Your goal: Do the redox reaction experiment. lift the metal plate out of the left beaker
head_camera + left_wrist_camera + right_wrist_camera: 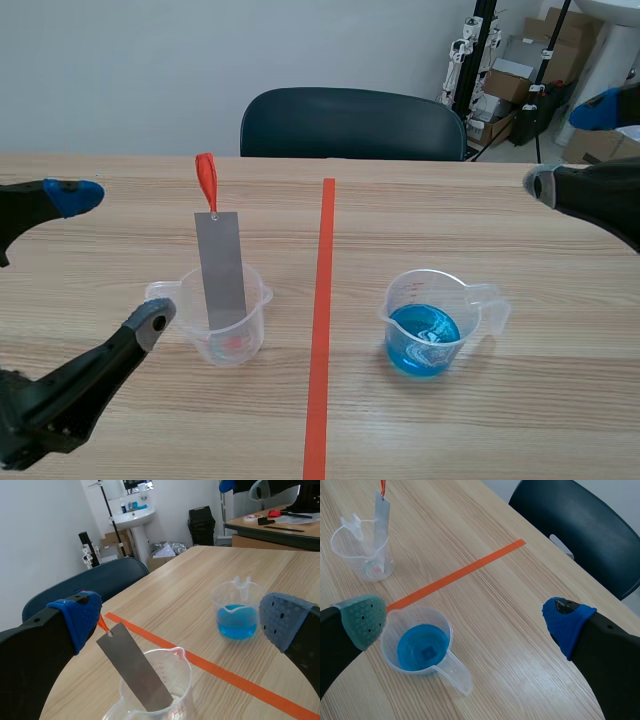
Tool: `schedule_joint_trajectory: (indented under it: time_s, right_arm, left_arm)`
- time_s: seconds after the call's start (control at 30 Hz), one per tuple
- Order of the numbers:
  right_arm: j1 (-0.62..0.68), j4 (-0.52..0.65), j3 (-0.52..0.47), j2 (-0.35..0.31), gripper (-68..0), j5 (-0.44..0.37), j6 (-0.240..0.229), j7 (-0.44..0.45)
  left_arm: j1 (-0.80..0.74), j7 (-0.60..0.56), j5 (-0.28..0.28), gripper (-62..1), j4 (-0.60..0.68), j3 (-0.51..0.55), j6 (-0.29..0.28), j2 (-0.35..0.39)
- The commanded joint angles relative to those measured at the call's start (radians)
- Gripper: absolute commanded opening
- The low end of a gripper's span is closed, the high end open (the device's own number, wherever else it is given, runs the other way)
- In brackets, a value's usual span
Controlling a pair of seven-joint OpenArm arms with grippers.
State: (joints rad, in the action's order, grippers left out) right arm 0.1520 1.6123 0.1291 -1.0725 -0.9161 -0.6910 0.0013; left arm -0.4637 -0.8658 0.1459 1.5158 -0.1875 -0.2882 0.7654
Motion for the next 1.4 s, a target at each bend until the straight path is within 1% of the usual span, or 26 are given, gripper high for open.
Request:
schedule_joint_trajectory:
  time_s: [0.0,0.1,0.27,0.4,0.53,0.67,0.73,0.87,0.97,1.03,1.1,1.2,1.27,1.37]
  right_arm:
    - [-0.047,-0.005,0.011,0.006,0.4,-0.004,-0.023,-0.004]
    - [-0.106,-0.024,0.059,0.037,0.4,-0.004,-0.055,-0.047]
    - [-0.203,-0.074,0.132,0.106,0.4,-0.003,-0.055,-0.117]
    - [-0.279,-0.124,0.189,0.168,0.4,0.029,-0.055,-0.164]
    - [-0.356,-0.178,0.240,0.230,0.4,0.073,-0.055,-0.200]
    - [-0.430,-0.241,0.273,0.300,0.4,0.080,-0.055,-0.236]
    - [-0.450,-0.259,0.278,0.332,0.4,0.090,-0.055,-0.240]
    - [-0.463,-0.261,0.278,0.404,-1.1,0.174,-0.055,-0.244]
    - [-0.463,-0.261,0.278,0.458,-1.0,0.256,-0.055,-0.251]
    - [-0.463,-0.261,0.278,0.489,-1.0,0.308,-0.055,-0.251]
    - [-0.465,-0.261,0.284,0.505,-1.0,0.323,-0.055,-0.251]
    - [-0.483,-0.261,0.310,0.505,-1.0,0.344,-0.055,-0.251]
    - [-0.493,-0.261,0.322,0.498,-1.0,0.359,-0.055,-0.255]
    - [-0.499,-0.262,0.326,0.484,-1.0,0.359,-0.055,-0.258]
  left_arm:
    - [-0.036,-0.038,0.006,1.4,-0.023,0.008,0.003,0.000]
    - [-0.085,-0.104,0.006,1.4,-0.080,0.014,0.007,0.000]
    - [-0.148,-0.226,0.006,1.4,-0.227,0.014,0.006,-0.003]
    - [-0.180,-0.328,0.007,1.4,-0.350,0.014,0.006,-0.010]
    - [-0.185,-0.405,0.006,1.4,-0.467,0.014,0.006,-0.047]
    - [-0.185,-0.457,0.006,1.4,-0.569,0.014,0.006,-0.109]
    - [-0.184,-0.489,0.004,1.4,-0.610,0.014,0.006,-0.140]
    - [-0.181,-0.544,-0.019,1.4,-0.676,0.014,0.010,-0.197]
    - [-0.158,-0.600,-0.063,1.4,-0.733,0.014,0.018,-0.238]
    - [-0.129,-0.646,-0.083,1.4,-0.785,0.014,0.018,-0.266]
    - [-0.091,-0.683,-0.089,1.4,-0.840,0.014,0.018,-0.292]
    - [-0.024,-0.688,-0.110,1.4,-0.923,0.014,0.019,-0.326]
    - [0.022,-0.688,-0.134,1.4,-0.976,0.014,0.034,-0.345]
    - [0.080,-0.688,-0.136,1.4,-1.044,0.014,0.040,-0.370]
